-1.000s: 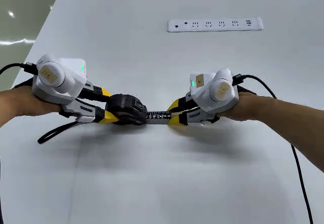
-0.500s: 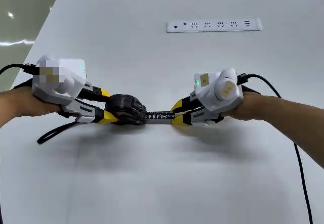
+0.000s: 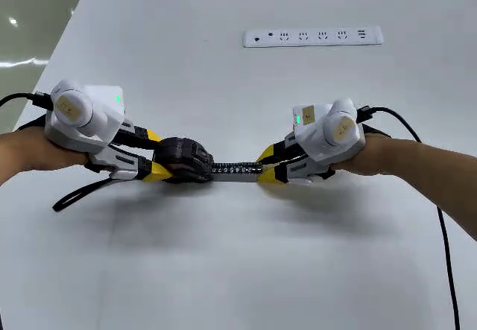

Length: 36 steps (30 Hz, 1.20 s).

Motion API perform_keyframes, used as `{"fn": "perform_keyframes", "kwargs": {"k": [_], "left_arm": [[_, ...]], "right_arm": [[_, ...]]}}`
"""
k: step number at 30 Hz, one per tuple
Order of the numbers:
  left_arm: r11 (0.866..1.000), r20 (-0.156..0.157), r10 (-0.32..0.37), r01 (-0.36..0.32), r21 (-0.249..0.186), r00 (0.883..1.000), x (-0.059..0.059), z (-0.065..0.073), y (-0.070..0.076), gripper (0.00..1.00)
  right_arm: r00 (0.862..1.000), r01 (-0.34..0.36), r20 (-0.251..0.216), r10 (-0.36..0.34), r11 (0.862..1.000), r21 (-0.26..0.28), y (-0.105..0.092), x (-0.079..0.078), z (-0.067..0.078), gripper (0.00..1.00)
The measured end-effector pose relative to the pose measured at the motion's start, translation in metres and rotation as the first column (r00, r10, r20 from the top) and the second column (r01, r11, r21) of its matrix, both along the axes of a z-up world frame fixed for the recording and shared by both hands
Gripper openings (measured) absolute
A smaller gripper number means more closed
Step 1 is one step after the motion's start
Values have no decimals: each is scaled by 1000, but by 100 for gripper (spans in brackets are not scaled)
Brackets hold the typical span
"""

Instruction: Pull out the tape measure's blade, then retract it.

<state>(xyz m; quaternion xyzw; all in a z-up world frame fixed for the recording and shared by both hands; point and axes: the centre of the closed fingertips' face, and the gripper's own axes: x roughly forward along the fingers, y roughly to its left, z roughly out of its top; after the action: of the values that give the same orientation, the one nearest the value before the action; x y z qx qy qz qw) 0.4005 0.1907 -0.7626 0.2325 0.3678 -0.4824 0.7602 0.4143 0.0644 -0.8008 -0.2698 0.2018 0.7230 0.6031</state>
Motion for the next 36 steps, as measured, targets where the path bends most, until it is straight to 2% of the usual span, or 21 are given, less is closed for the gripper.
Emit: {"fn": "perform_keyframes", "kwargs": {"k": [36], "left_arm": [[1000,0,5,-5,-4,1000,0,0,0,24]], "right_arm": [[999,36,-18,-36,999,-22,-36,3,0,9]]}}
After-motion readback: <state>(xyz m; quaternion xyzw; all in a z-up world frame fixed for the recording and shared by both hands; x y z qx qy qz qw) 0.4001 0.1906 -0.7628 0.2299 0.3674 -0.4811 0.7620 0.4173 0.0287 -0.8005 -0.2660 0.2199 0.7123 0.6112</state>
